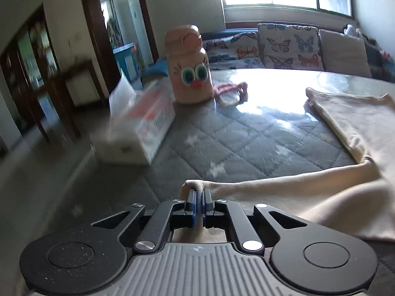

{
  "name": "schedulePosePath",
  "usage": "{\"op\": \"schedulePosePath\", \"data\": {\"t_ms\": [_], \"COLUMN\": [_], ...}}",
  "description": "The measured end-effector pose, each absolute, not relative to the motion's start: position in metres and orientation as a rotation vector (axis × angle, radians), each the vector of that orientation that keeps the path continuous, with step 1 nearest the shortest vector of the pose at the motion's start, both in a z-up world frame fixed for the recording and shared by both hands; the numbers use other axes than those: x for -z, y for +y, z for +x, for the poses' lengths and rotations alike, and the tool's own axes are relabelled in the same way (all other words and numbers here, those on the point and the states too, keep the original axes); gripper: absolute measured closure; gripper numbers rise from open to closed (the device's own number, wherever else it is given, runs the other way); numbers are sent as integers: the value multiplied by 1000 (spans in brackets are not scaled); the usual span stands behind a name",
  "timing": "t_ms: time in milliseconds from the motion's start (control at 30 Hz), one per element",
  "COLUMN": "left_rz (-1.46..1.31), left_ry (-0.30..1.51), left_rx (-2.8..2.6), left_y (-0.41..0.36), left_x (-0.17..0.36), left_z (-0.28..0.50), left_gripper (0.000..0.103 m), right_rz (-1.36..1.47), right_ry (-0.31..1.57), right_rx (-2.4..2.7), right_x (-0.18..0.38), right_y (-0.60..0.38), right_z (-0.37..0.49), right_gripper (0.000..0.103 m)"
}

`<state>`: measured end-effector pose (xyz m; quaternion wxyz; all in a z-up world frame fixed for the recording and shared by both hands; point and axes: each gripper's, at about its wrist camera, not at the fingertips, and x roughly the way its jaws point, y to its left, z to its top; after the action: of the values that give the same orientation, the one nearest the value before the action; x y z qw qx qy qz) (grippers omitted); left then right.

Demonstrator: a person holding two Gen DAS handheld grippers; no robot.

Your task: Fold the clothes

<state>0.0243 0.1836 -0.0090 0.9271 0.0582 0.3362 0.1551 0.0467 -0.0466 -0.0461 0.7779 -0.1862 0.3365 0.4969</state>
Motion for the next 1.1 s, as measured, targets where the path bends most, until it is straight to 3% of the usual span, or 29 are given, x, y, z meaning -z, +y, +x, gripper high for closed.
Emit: {"op": "schedulePosePath", "data": {"t_ms": [167, 433, 867, 967, 1100], "left_rz": [191, 270, 280, 240, 202], "left_ry": [626, 708, 730, 704, 677], "left_rx": [-317, -319, -392, -380, -311], "left_y": [182, 182, 184, 177, 152], "left_x": [-9, 12, 15, 4, -6], "left_z": [39, 59, 54, 45, 31], "left_gripper": [99, 98, 84, 71, 62], "right_rz": [-407, -431, -416, -402, -388], "right_ry": [724, 712, 699, 684, 693], "right_rx": [-1083, -1094, -1117, -1075, -1000], "right_x": [47, 45, 36, 28, 26], "right_y": [-46, -45, -55, -69, -92], "right_z": [43, 40, 33, 33, 38], "right_gripper": [85, 85, 79, 66, 63]}}
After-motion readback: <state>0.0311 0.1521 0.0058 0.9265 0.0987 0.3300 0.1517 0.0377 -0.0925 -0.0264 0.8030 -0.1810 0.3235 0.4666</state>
